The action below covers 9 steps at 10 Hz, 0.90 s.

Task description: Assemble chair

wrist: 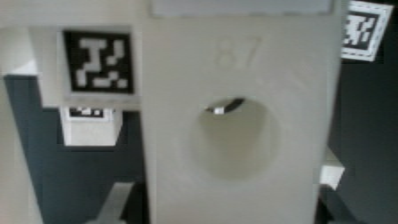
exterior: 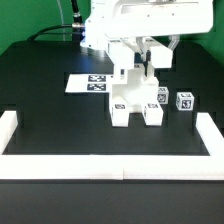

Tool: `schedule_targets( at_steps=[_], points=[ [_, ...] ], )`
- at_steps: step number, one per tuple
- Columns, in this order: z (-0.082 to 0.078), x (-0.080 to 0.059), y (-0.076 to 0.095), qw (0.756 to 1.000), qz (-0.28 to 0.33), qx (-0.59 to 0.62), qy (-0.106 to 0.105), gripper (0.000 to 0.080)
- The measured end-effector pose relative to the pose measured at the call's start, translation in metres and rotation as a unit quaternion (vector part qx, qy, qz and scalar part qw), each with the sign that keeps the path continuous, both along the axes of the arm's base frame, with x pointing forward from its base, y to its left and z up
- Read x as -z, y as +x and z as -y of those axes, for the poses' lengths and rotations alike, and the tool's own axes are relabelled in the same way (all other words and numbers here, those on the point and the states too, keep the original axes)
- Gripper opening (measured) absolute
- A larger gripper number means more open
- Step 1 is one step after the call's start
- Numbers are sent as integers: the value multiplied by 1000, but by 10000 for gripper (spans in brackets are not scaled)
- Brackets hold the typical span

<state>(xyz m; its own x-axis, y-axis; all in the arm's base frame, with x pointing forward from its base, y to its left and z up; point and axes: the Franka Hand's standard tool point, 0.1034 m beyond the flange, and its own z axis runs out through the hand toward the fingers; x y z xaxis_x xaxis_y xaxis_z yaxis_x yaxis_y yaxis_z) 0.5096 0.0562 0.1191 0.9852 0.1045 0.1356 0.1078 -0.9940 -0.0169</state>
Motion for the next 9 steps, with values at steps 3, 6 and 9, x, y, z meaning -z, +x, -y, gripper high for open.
schedule_targets(
  at_steps=[3, 6, 9],
  points=[
    [0, 0, 0, 1000, 1, 0, 0, 289],
    [3, 0, 2, 1000, 0, 28, 4, 289],
    [8, 0, 6, 998, -5, 64, 9, 289]
  ],
)
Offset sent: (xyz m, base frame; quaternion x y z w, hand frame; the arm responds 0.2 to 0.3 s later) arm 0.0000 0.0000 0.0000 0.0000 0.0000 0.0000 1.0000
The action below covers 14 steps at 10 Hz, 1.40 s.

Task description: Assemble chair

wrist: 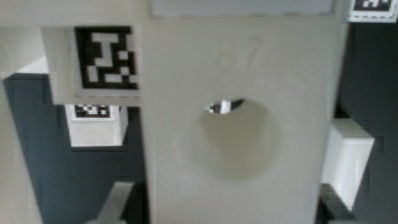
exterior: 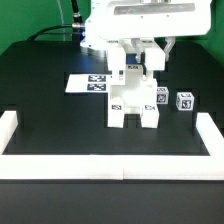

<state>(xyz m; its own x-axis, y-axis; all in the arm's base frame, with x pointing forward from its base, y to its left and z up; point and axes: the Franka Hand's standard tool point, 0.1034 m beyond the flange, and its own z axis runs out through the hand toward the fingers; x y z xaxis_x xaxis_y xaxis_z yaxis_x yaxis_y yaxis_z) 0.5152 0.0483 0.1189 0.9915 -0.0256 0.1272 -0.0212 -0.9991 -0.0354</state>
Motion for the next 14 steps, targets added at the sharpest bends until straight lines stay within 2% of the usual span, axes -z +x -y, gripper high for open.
schedule_targets(
  at_steps=[14],
  points=[
    [0, 4, -1, 999, -4, 39, 4, 289]
  ],
)
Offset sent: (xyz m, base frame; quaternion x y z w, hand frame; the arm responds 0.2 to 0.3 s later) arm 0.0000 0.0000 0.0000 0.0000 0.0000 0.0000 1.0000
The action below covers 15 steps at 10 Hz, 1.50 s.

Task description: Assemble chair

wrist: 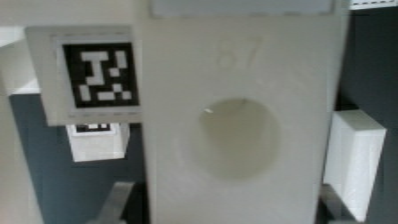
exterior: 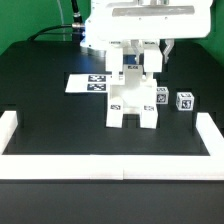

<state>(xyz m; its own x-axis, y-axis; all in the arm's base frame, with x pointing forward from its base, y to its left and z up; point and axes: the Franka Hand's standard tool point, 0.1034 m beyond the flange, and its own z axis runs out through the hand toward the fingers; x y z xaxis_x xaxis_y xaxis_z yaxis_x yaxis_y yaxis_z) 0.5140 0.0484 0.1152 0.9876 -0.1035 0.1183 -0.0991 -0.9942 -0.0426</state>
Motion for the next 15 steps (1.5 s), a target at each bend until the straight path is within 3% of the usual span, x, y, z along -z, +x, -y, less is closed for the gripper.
schedule_targets(
  at_steps=[4, 9, 15],
  points=[
    [2, 13, -2, 1000, -9, -12, -6, 289],
    [5, 41, -4, 999, -21, -18, -18, 289],
    [6, 43, 2, 1000, -4, -22, -22, 289]
  ],
)
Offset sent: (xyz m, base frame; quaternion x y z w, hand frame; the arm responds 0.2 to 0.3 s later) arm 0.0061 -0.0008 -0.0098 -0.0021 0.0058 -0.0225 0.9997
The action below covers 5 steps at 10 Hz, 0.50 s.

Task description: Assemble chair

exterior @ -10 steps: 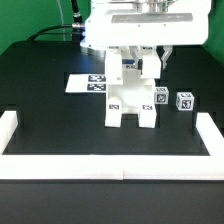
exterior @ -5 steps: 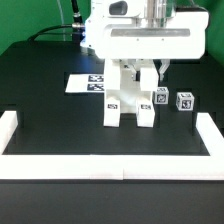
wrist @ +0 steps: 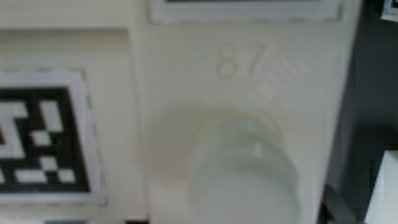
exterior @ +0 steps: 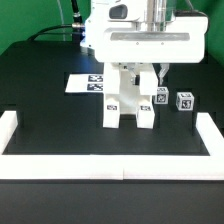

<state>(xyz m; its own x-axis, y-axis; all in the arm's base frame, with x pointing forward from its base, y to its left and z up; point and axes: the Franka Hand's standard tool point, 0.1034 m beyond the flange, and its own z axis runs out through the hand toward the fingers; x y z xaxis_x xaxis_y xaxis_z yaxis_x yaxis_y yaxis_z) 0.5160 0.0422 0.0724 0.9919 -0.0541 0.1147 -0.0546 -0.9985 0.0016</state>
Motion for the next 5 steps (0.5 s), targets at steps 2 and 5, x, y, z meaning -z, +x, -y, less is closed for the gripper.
schedule_targets(
  at_steps=[2, 5],
  points=[
    [0, 0, 0, 1000, 0, 0, 0, 289],
    [0, 0, 0, 1000, 0, 0, 0, 502]
  ],
)
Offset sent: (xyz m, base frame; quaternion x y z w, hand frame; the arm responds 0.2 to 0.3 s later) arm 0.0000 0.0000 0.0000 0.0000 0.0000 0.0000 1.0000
